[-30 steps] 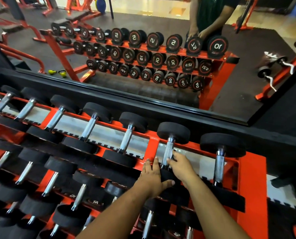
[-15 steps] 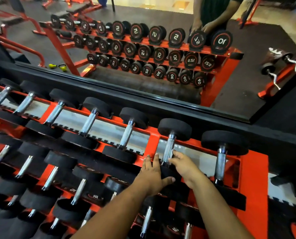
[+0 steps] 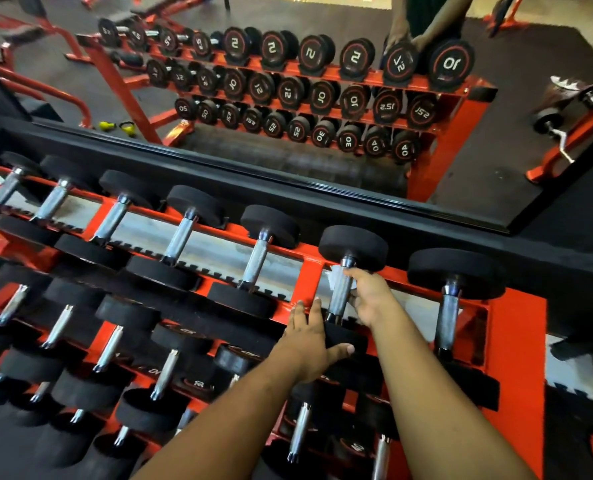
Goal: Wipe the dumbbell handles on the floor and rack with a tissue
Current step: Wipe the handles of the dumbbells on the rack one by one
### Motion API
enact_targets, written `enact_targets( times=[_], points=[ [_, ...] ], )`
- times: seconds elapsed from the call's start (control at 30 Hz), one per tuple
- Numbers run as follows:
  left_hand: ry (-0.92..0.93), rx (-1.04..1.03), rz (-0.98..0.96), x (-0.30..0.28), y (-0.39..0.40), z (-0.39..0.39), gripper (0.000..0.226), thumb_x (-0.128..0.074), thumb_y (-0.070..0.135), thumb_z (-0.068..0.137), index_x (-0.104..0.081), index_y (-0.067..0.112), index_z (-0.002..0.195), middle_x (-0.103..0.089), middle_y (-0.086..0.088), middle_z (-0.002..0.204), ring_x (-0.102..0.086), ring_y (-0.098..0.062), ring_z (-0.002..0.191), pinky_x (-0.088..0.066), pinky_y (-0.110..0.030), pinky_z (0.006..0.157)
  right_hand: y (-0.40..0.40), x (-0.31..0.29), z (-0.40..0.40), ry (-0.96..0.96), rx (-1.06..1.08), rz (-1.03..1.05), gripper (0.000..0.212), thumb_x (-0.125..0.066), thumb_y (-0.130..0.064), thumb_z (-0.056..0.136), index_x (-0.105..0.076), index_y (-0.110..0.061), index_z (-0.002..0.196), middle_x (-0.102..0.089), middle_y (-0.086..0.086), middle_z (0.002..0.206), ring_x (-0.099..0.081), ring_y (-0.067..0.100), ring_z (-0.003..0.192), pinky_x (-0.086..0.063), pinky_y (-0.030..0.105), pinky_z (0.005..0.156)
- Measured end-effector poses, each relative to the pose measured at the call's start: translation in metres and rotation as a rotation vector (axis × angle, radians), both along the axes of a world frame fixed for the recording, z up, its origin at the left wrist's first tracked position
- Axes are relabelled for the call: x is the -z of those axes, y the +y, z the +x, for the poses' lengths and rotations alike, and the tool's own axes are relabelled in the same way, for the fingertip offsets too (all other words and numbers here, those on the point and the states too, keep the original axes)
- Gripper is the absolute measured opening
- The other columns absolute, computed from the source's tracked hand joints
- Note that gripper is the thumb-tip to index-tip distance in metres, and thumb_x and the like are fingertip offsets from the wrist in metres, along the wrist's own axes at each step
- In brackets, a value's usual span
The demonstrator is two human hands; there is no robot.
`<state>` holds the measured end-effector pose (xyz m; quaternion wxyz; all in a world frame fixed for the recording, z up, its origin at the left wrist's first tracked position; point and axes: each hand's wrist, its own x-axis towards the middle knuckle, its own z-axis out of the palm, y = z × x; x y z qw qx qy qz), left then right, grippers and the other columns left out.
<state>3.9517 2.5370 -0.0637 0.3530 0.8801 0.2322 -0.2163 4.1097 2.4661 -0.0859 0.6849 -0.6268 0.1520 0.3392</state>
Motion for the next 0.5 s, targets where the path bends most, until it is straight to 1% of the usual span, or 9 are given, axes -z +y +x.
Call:
enact_targets(
  times=[0.07, 0.1, 0.13, 0.17, 0.23, 0.3, 0.33, 0.43, 0.5],
  points=[
    [0.003, 0.007, 0.004, 0.0, 0.0, 0.0, 0.112, -0.057, 0.069, 0.089, 0.019, 0.025, 0.159, 0.023, -0.013, 0.166, 0.014, -0.032, 0.154, -0.006, -0.047, 0.125, 0.0, 0.0, -0.002, -0.067, 0.056, -0.051, 0.01, -0.061, -0.009, 0.092, -0.068, -0.016, 0.093, -0.068, 0.006, 0.09, -0.062, 0.021, 0.085, -0.046, 0.034, 0.079],
    [0.004, 0.009, 0.005, -0.001, 0.0, 0.001, 0.112, -0.057, 0.069, 0.089, 0.019, 0.024, 0.159, 0.022, -0.013, 0.166, 0.013, -0.033, 0.154, -0.006, -0.047, 0.125, 0.0, 0.002, -0.003, -0.077, 0.091, -0.052, 0.01, -0.061, -0.009, 0.092, -0.067, -0.016, 0.089, -0.066, 0.005, 0.089, -0.06, 0.02, 0.083, -0.045, 0.033, 0.077],
    [0.004, 0.01, 0.006, -0.001, 0.0, 0.001, 0.112, -0.057, 0.069, 0.089, 0.019, 0.024, 0.159, 0.022, -0.014, 0.166, 0.013, -0.033, 0.154, -0.006, -0.047, 0.125, 0.001, 0.002, -0.003, -0.06, 0.126, -0.035, 0.007, -0.062, -0.011, 0.091, -0.068, -0.015, 0.091, -0.066, 0.006, 0.09, -0.06, 0.021, 0.083, -0.045, 0.033, 0.075],
    [0.007, 0.009, 0.007, -0.002, 0.0, 0.0, 0.112, -0.057, 0.07, 0.089, 0.019, 0.025, 0.159, 0.022, -0.014, 0.166, 0.013, -0.033, 0.155, -0.006, -0.047, 0.126, 0.003, 0.0, -0.004, -0.032, 0.139, -0.018, 0.01, -0.063, -0.014, 0.091, -0.069, -0.012, 0.098, -0.067, 0.008, 0.093, -0.062, 0.022, 0.085, -0.047, 0.032, 0.073],
    [0.006, 0.006, 0.012, -0.003, -0.001, 0.0, 0.112, -0.057, 0.07, 0.089, 0.019, 0.025, 0.159, 0.023, -0.013, 0.166, 0.013, -0.033, 0.155, -0.006, -0.047, 0.126, 0.006, 0.0, -0.001, 0.053, 0.11, 0.052, 0.025, -0.064, -0.022, 0.092, -0.069, -0.005, 0.11, -0.071, 0.011, 0.096, -0.067, 0.025, 0.088, -0.052, 0.033, 0.07],
    [0.0, 0.001, 0.008, -0.002, -0.001, 0.0, 0.112, -0.057, 0.07, 0.088, 0.018, 0.025, 0.159, 0.022, -0.013, 0.166, 0.013, -0.032, 0.154, -0.005, -0.046, 0.125, 0.002, -0.001, 0.001, 0.094, 0.072, 0.098, 0.023, -0.062, -0.026, 0.096, -0.07, -0.007, 0.105, -0.074, 0.009, 0.09, -0.069, 0.023, 0.084, -0.053, 0.034, 0.069],
    [-0.005, -0.003, 0.006, -0.002, -0.001, 0.0, 0.112, -0.057, 0.07, 0.088, 0.017, 0.025, 0.159, 0.022, -0.013, 0.166, 0.013, -0.032, 0.155, -0.005, -0.046, 0.125, -0.002, -0.001, 0.001, 0.098, 0.066, 0.119, 0.021, -0.06, -0.026, 0.098, -0.069, -0.008, 0.105, -0.074, 0.009, 0.09, -0.07, 0.023, 0.083, -0.053, 0.034, 0.07],
    [-0.007, 0.0, 0.009, -0.001, -0.001, 0.0, 0.113, -0.057, 0.07, 0.088, 0.016, 0.024, 0.159, 0.022, -0.014, 0.166, 0.013, -0.033, 0.155, -0.005, -0.045, 0.125, -0.011, 0.003, 0.001, 0.079, 0.092, 0.131, 0.029, -0.062, -0.024, 0.097, -0.066, -0.006, 0.119, -0.071, 0.013, 0.105, -0.068, 0.024, 0.084, -0.053, 0.035, 0.071],
    [-0.002, 0.005, 0.01, -0.001, 0.0, 0.0, 0.112, -0.057, 0.07, 0.088, 0.017, 0.024, 0.159, 0.022, -0.014, 0.166, 0.013, -0.032, 0.155, -0.005, -0.045, 0.125, -0.008, 0.007, 0.0, 0.081, 0.12, 0.115, 0.035, -0.065, -0.024, 0.094, -0.064, -0.006, 0.124, -0.068, 0.013, 0.108, -0.066, 0.024, 0.085, -0.053, 0.036, 0.073]
  ],
)
